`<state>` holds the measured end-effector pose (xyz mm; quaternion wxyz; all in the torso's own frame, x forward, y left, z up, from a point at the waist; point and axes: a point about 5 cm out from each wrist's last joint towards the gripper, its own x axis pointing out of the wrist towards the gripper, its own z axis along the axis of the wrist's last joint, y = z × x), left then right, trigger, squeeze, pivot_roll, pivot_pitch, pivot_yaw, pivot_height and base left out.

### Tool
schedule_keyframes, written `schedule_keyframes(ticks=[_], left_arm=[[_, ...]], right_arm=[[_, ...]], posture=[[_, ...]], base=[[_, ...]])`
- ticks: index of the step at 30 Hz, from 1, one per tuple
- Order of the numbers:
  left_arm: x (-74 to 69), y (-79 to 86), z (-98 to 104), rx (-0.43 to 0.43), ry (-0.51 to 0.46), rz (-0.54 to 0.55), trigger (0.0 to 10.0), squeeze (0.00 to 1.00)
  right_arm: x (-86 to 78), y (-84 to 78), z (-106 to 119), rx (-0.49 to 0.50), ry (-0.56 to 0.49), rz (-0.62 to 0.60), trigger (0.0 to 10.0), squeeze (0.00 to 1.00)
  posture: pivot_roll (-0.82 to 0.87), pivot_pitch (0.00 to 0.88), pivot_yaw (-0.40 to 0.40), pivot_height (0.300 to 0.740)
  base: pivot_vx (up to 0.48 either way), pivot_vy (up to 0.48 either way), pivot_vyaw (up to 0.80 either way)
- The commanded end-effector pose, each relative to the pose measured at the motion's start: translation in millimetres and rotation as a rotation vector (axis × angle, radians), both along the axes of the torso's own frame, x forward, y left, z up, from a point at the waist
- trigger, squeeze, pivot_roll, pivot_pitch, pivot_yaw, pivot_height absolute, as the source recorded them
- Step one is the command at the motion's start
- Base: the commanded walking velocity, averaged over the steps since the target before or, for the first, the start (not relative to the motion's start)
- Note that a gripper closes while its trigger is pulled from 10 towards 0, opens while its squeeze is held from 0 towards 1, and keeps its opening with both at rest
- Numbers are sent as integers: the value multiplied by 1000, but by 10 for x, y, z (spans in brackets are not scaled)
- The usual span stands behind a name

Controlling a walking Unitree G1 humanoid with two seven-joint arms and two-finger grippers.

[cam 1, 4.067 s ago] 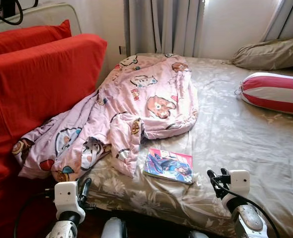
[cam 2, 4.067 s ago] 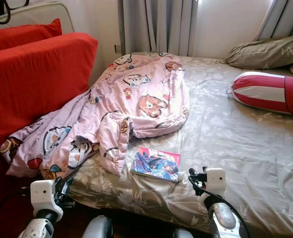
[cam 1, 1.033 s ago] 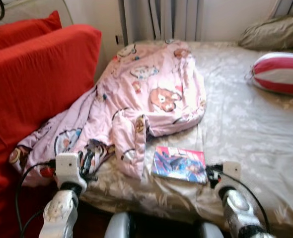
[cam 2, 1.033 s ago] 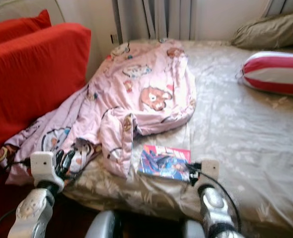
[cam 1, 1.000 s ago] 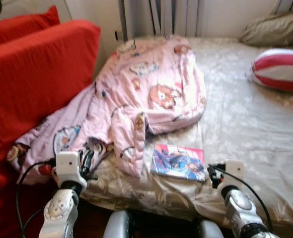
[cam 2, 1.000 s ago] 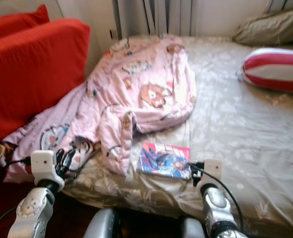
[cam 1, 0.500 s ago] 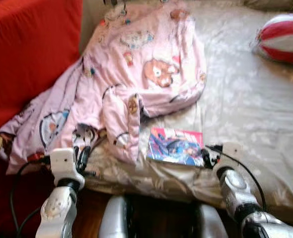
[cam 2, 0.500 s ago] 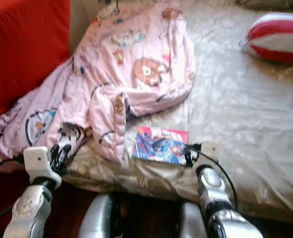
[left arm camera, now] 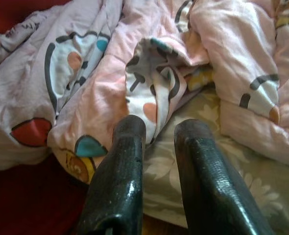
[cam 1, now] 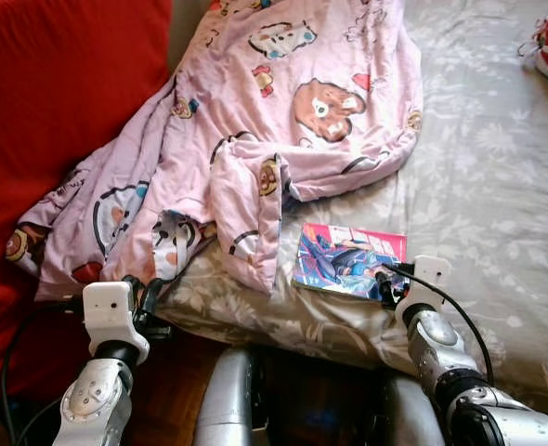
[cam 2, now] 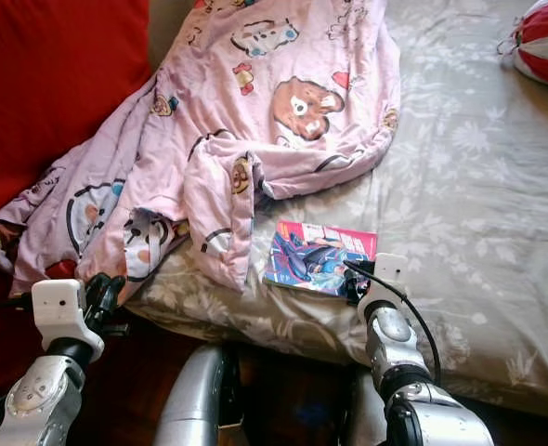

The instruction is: Clean up the room

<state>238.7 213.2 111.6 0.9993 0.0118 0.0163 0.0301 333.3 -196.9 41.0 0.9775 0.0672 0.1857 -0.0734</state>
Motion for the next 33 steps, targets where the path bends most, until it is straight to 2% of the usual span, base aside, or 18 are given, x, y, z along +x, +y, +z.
schedule_keyframes(ticks=[1,8,16,17,19,20,24,25,26,33], left_arm=[[-58,50,19,17,10,10,10000,0],[-52,30,37,20,8,3,10000,0],[-66,41,26,25,18,4,10000,0],[-71,46,23,26,20,5,10000,0],[-73,47,22,26,20,6,10000,0],[-77,51,24,27,21,8,10000,0],[-74,55,40,27,16,11,10000,0],[-75,57,41,27,14,12,10000,0],[-76,58,41,27,14,13,10000,0],[-78,67,40,29,15,16,10000,0]], right_arm=[[-31,-9,-38,24,6,-47,10000,0],[-35,-84,1,35,-48,-106,10000,0],[-104,-51,-103,34,1,-100,10000,0],[-108,-50,-108,34,2,-103,4431,0],[-108,-51,-109,35,3,-105,4431,0],[-114,-53,-118,29,14,-111,0,0],[-111,-58,-115,37,14,-126,0,0],[-103,-63,-104,37,11,-133,8078,0],[-104,-66,-105,36,12,-135,10000,0],[-141,-108,-140,31,27,-158,10000,0]], posture=[[264,289,134,606],[260,284,135,606],[262,287,138,606],[265,286,139,606],[265,286,139,606],[265,286,139,606],[271,286,139,606],[271,286,139,606],[271,286,139,606],[271,288,142,606]], base=[[0,0,0],[0,0,0],[0,0,0],[0,0,0],[0,0,0],[0,0,0],[0,0,0],[0,0,0],[0,0,0],[0,0,0]])
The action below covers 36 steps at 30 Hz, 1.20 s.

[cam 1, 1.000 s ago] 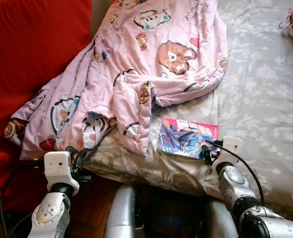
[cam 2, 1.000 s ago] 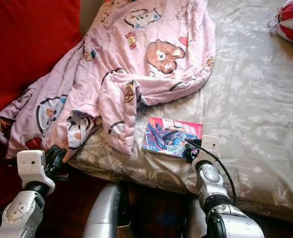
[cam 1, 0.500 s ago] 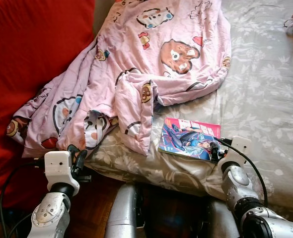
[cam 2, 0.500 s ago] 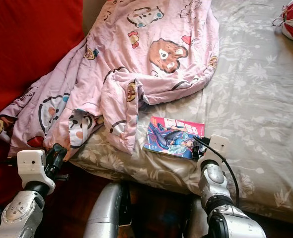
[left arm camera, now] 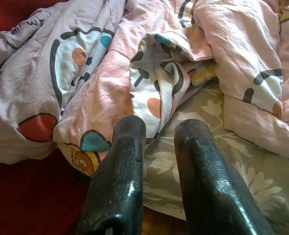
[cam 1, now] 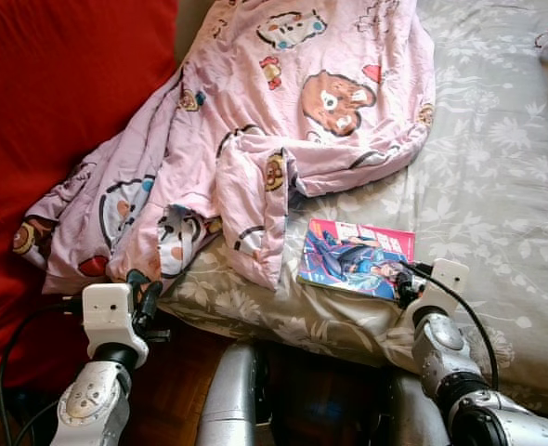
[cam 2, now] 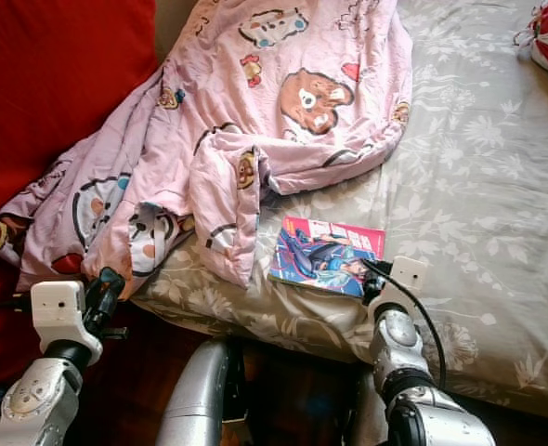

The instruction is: Clean up the room

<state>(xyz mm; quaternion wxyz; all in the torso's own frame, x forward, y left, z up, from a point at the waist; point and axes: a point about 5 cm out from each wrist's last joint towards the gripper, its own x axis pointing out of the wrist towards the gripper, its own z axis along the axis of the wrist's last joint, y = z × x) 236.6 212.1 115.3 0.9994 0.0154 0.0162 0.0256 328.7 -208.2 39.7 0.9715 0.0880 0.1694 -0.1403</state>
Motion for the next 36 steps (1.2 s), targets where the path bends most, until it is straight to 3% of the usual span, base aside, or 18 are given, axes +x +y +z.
schedule_keyframes(ticks=[1,7,8,9,11,26,36], left_arm=[[-60,85,4,21,14,28,10000,0],[-61,84,4,20,14,25,10000,0],[-60,85,2,20,14,24,10000,0],[-60,84,2,20,14,24,10000,0],[-59,83,0,21,15,24,10000,0],[-67,97,-4,33,21,26,10000,0],[-51,95,-26,34,23,29,10000,0]], right_arm=[[-115,-23,-143,18,56,-32,10000,0],[-143,-90,-158,22,65,-63,10000,0],[-151,-104,-165,28,70,-71,8902,0],[-154,-107,-168,32,71,-74,8902,0],[-157,-105,-174,44,73,-72,0,0],[-177,-31,-216,70,78,-56,0,0],[-227,-94,-253,51,98,-98,0,0]], posture=[[264,288,146,606],[264,287,148,606],[263,287,148,606],[263,287,148,606],[263,287,148,606],[271,287,153,606],[266,287,147,606]], base=[[0,0,0],[0,0,0],[0,0,0],[0,0,0],[0,0,0],[0,0,0],[0,0,0]])
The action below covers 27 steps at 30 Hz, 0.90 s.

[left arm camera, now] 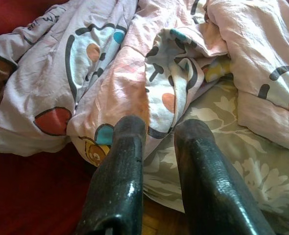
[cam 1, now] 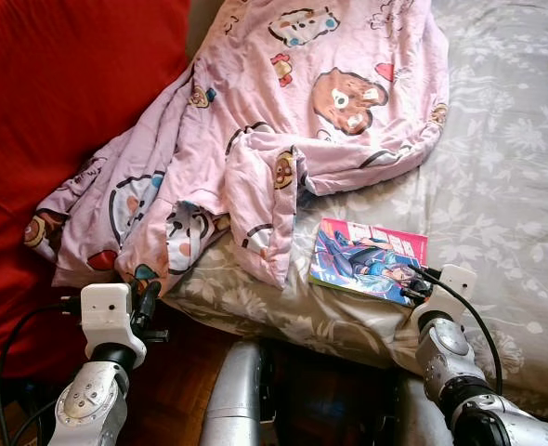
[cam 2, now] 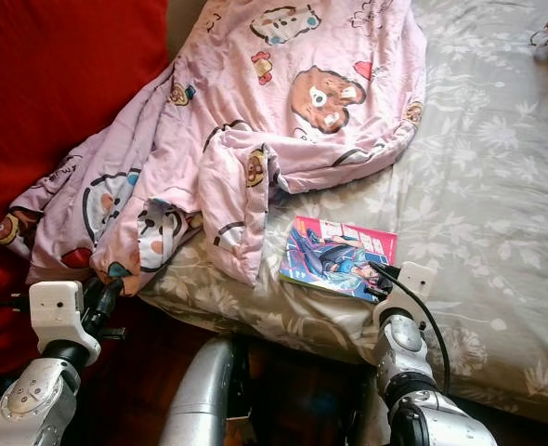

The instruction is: Clean up the room

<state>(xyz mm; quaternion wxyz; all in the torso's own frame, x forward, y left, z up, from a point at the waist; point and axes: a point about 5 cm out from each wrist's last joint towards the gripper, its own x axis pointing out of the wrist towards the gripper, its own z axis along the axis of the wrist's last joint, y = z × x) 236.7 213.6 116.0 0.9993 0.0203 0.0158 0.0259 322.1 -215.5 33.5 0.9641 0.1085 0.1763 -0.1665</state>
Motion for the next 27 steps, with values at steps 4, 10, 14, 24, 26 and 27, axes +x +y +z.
schedule_keyframes(ticks=[4,10,14,24,26,27], left_arm=[[-37,77,-58,24,24,29,10000,0],[-2,101,-118,23,26,41,10000,0],[1,150,-187,30,36,55,10000,0],[-69,272,-678,4,158,122,10000,0],[-66,267,-726,1,171,122,10000,0],[-92,268,-805,-8,196,126,10000,0]], right_arm=[[-193,-80,-196,19,70,-86,0,0],[-176,-152,-101,-22,-33,-75,0,0],[-126,-164,18,-20,-139,-38,0,0],[-151,-129,78,-11,-243,65,0,0],[-155,-113,65,-10,-237,79,0,0],[-193,-79,5,-23,-208,118,1725,0]], posture=[[247,272,135,606],[218,222,105,606],[194,178,90,606],[128,2,50,606],[126,0,47,606],[120,0,42,606]], base=[[0,0,0],[0,0,0],[0,0,0],[0,0,0],[0,0,0],[0,0,0]])
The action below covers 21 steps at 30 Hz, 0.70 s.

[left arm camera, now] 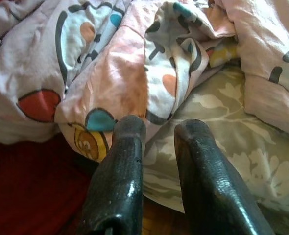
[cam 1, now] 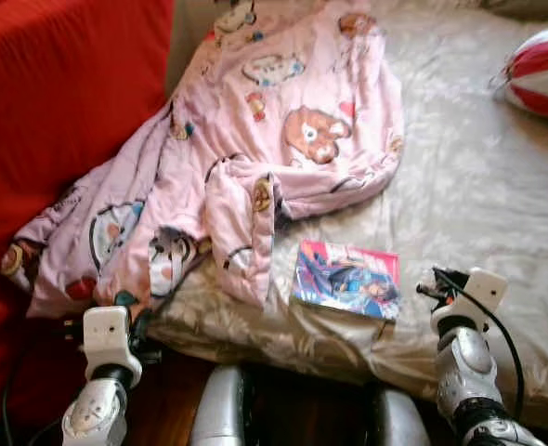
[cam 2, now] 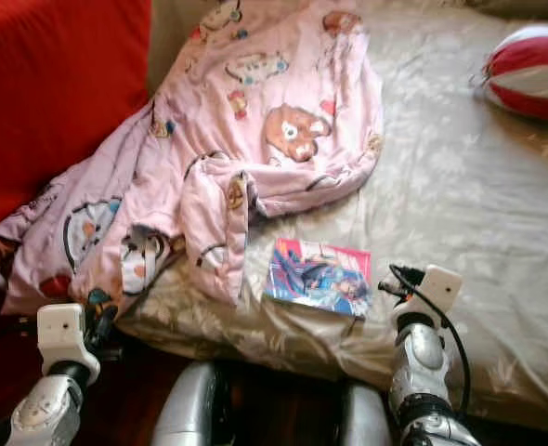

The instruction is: Clean up the room

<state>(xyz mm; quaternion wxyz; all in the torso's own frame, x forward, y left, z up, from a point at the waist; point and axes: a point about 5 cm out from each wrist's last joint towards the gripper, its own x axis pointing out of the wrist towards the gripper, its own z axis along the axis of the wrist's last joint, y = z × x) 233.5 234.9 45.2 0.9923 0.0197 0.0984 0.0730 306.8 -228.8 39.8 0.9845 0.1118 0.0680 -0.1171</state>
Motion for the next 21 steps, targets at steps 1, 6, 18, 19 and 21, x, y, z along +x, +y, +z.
schedule_keyframes(ticks=[1,6,18,19,21], left_arm=[[-61,55,-122,-6,40,30,10000,0],[-119,48,-411,-11,147,37,10000,0],[-287,25,-899,-46,386,13,10000,0],[-306,13,-921,-44,401,6,10000,0],[-381,-21,-1006,-44,458,-11,10000,0]], right_arm=[[-49,64,-76,-16,30,49,1725,0],[-250,57,-331,-42,159,85,10000,0],[-959,-52,-932,-46,516,54,10000,0],[-987,-43,-955,-46,532,56,10000,0],[-1079,8,-1034,-41,590,74,10000,0]], posture=[[117,0,40,606],[83,0,36,606],[41,0,72,645],[38,0,76,650],[36,0,79,665]], base=[[0,0,0],[0,0,0],[0,0,0],[0,0,0],[0,0,0]])
